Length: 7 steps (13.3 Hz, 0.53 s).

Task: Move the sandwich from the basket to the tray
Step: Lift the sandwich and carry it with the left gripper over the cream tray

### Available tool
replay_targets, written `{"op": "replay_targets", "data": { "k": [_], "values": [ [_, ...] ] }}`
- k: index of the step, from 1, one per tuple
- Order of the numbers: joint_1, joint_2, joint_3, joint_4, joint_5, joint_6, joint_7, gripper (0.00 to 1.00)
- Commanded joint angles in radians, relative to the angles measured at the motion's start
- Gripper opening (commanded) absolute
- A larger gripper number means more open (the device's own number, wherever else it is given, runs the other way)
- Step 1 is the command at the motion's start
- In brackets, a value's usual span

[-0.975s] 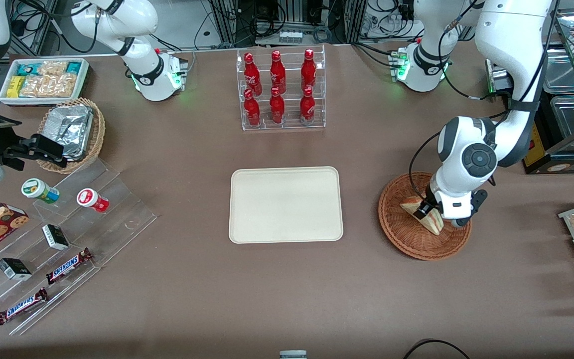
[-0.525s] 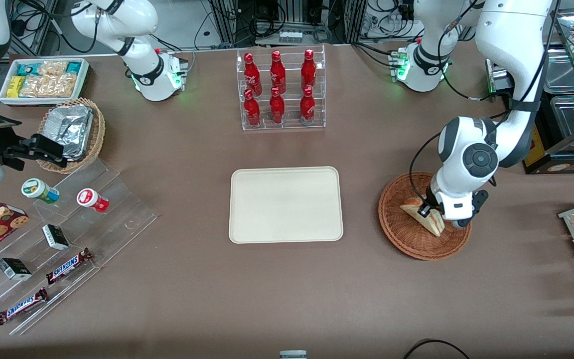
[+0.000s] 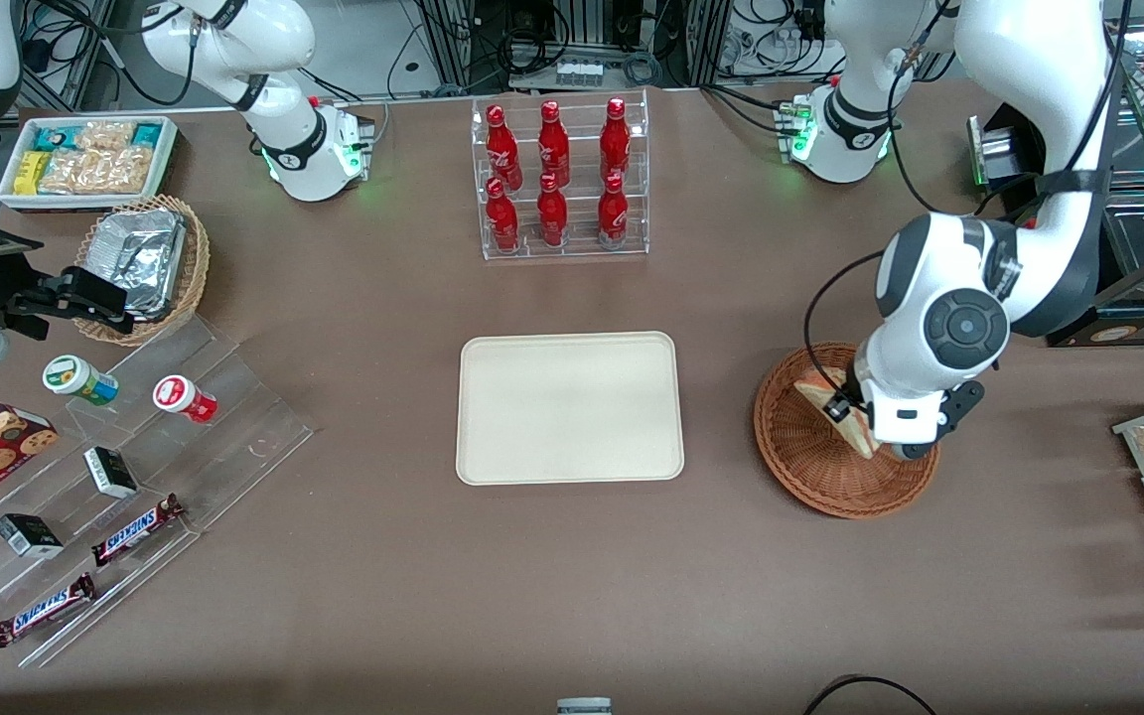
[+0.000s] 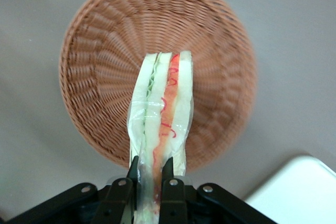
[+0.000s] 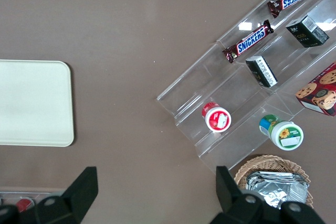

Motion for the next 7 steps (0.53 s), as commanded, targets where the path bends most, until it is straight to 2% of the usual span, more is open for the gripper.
{"op": "replay_targets", "data": {
  "k": [1,3,7],
  "values": [
    [-0.017,0.028,-0.083,0.094,0.012,-0.042,0.007,0.18],
    [-0.077,0.068,-0.096,0.135,0.015,-0.034,0.012,0.18],
    [-0.216,0.242,-0.094,0.321,0.016,-0.029,0.027,0.18]
  ]
}}
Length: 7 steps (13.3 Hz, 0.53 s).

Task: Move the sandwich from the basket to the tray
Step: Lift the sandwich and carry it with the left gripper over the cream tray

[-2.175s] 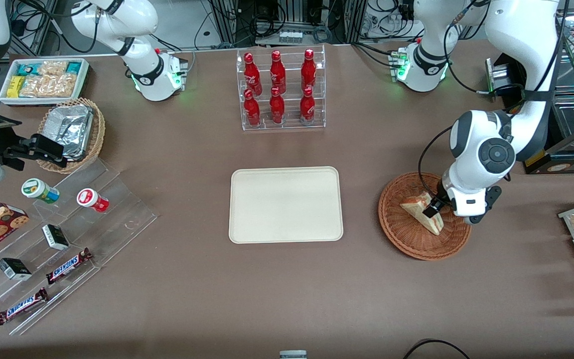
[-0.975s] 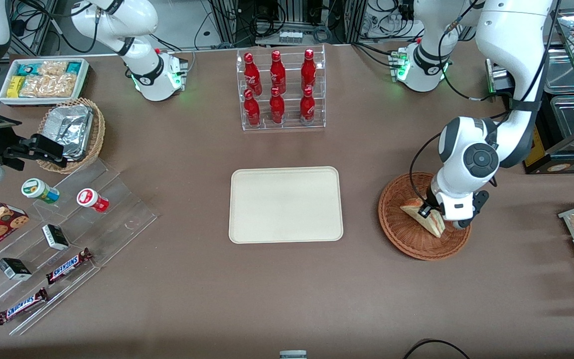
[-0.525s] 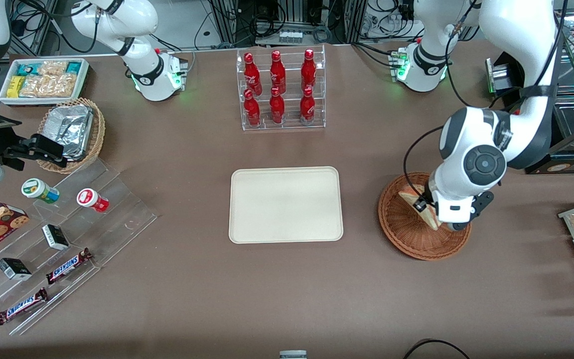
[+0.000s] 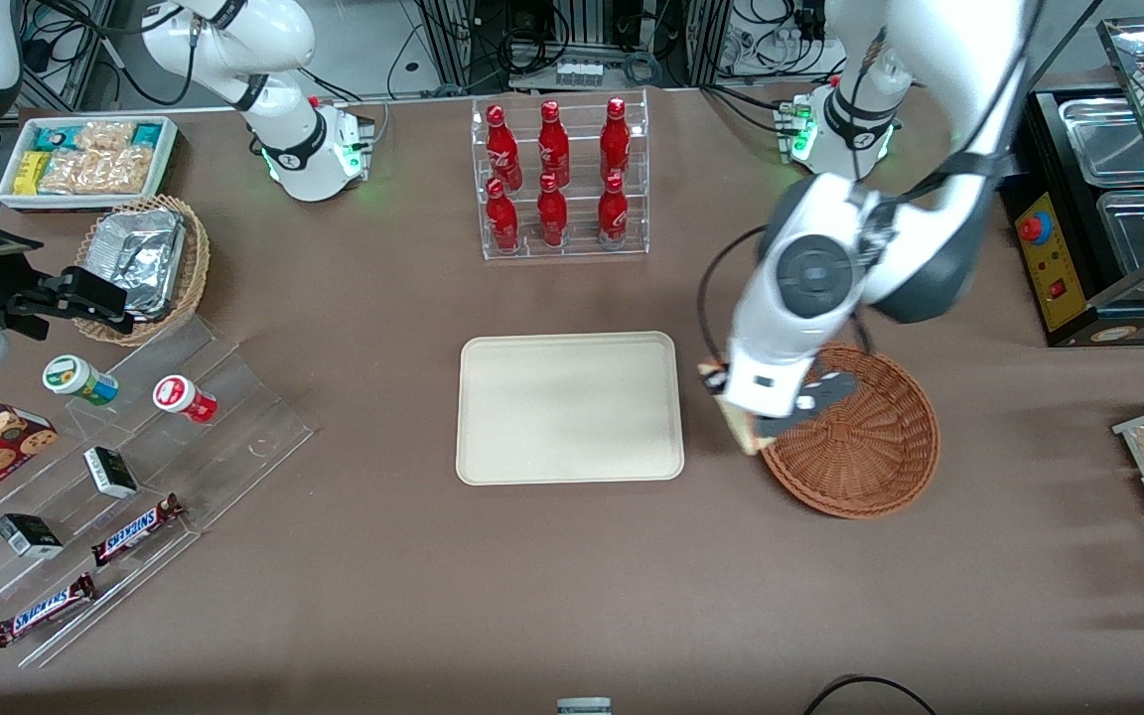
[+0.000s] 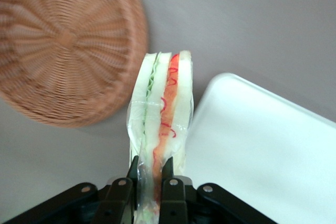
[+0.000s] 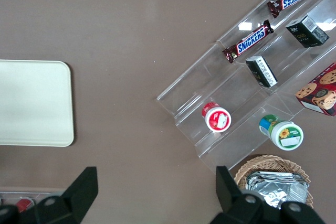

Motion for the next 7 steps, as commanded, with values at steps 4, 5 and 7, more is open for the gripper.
{"op": "replay_targets", "data": {
  "k": [4,5,7],
  "values": [
    [-0.153,0.261,0.010,0.265,0.053,0.005,0.023,0.18],
    [-0.170,0.279,0.010,0.266,0.053,0.046,0.023,0.18],
    [-0.188,0.309,0.010,0.267,0.053,0.106,0.026,0.18]
  ]
}}
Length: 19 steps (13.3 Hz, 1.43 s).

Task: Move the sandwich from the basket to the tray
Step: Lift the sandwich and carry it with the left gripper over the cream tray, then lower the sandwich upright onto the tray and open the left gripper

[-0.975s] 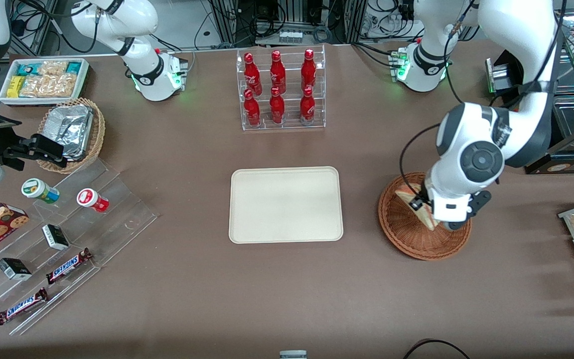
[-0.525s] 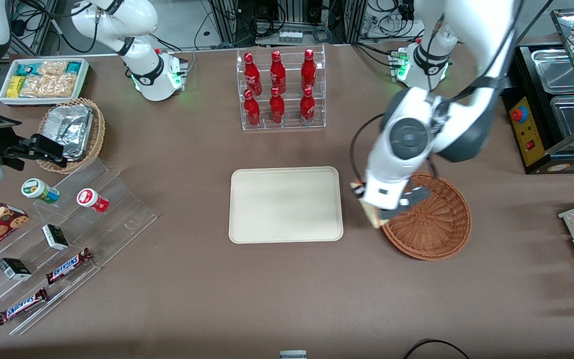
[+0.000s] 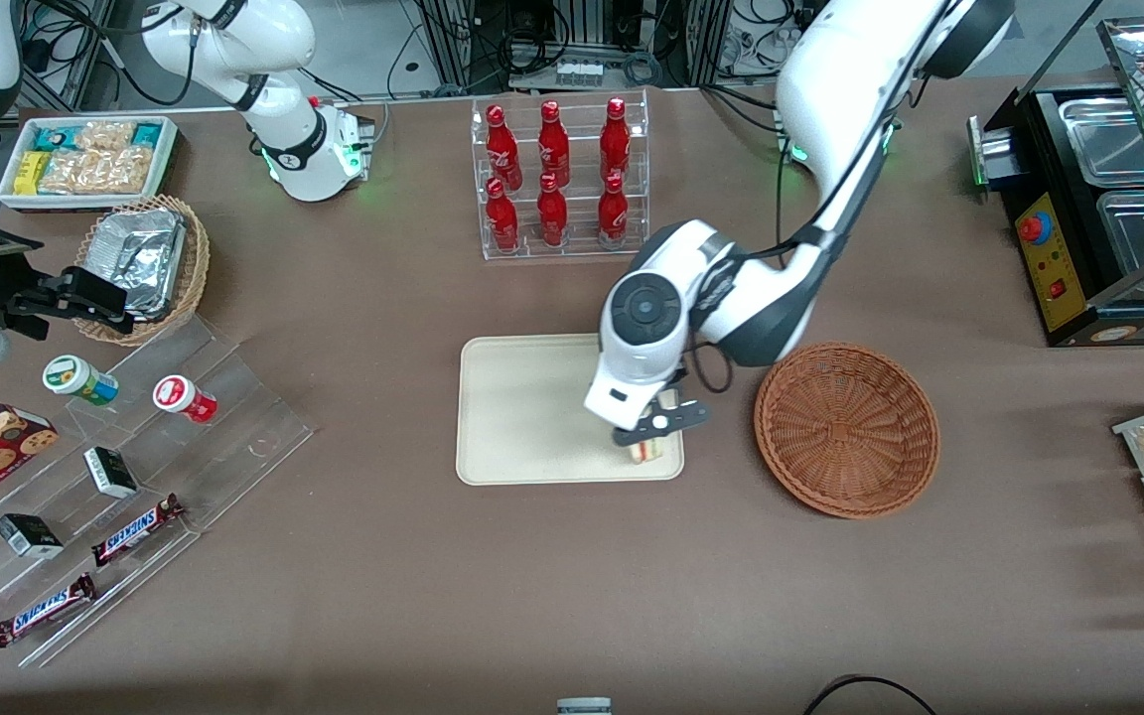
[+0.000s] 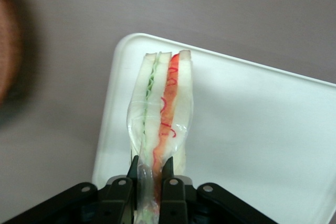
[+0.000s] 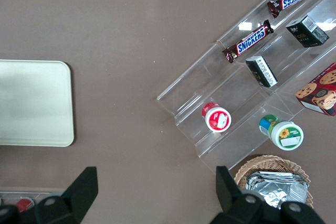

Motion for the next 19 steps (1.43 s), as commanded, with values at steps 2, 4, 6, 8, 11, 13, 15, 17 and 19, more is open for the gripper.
{"op": "replay_targets", "data": {
  "k": [2,4,6,8,11,13,15,17,19],
  "values": [
    [-0.053,0.063,0.011,0.050,0.017,0.048,0.050,0.18],
    [-0.068,0.070,0.013,0.048,0.017,0.050,0.058,0.18],
    [-0.074,0.079,0.013,0.045,0.028,0.050,0.062,0.18],
    [-0.082,0.096,0.010,0.042,0.049,0.048,0.081,0.18],
    [-0.088,0.108,0.010,0.035,0.051,0.048,0.085,0.18],
    [-0.088,0.111,0.010,0.036,0.051,0.048,0.085,0.19],
    [-0.087,0.110,0.010,0.036,0.049,0.047,0.084,0.71],
    [-0.082,0.102,0.010,0.039,0.049,0.038,0.082,1.00],
    [-0.079,0.091,0.011,0.044,0.043,0.029,0.079,1.00]
  ]
}}
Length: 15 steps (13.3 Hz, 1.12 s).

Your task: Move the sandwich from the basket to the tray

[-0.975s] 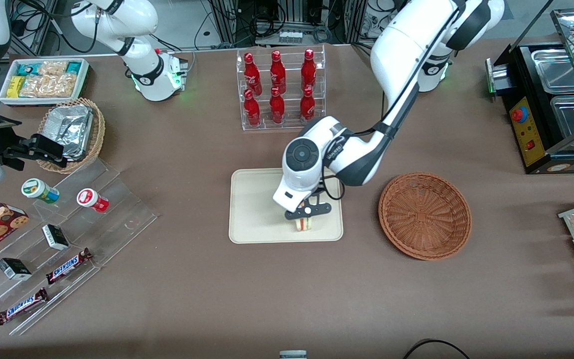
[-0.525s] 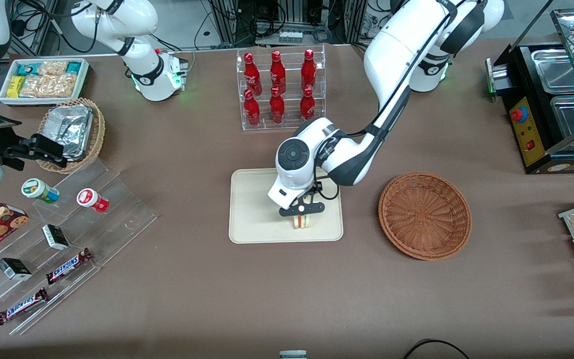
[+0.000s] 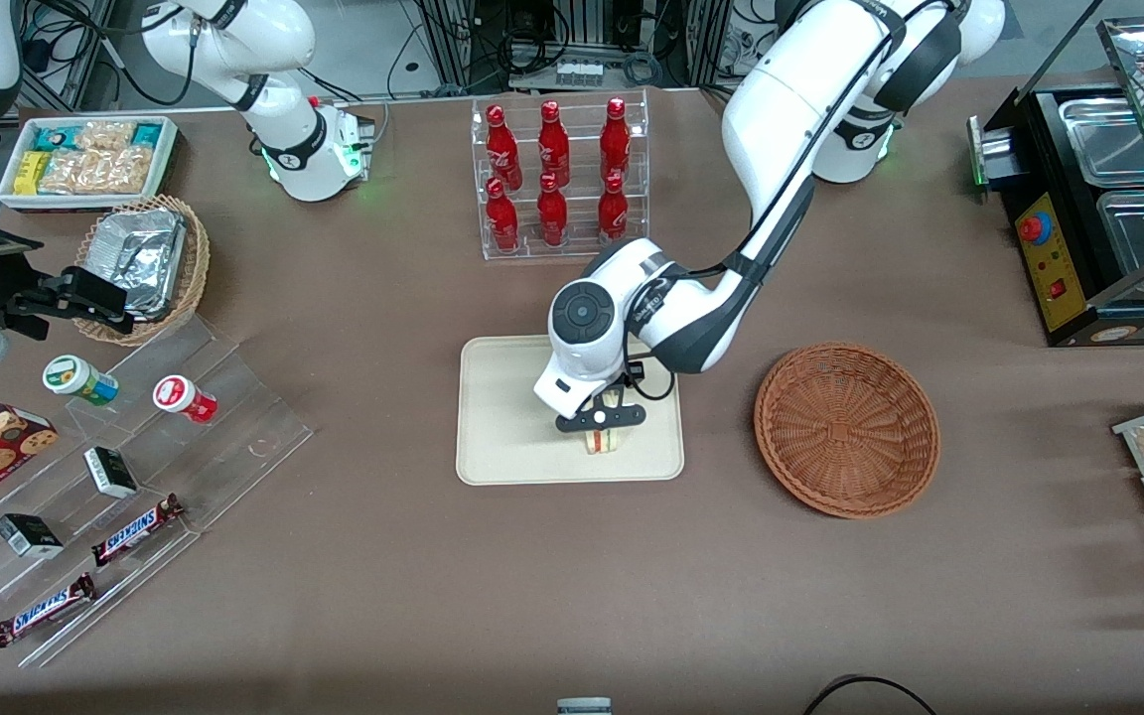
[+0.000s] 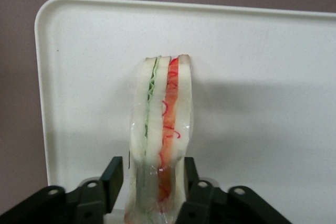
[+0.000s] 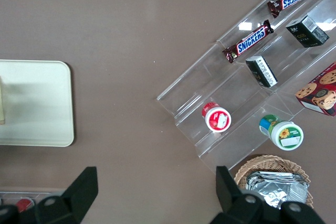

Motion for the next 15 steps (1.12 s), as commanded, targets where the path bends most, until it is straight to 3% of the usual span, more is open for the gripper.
{"op": "replay_targets", "data": {
  "k": [1,4,9,15],
  "values": [
    [0.000,-0.025,0.007,0.024,0.004,-0.043,0.001,1.00],
    [0.014,-0.117,0.013,0.026,0.001,-0.139,-0.006,1.00],
    [0.179,-0.327,0.010,0.018,-0.064,-0.328,0.009,1.00],
    [0.370,-0.504,0.012,-0.002,-0.067,-0.529,0.182,1.00]
  ]
}}
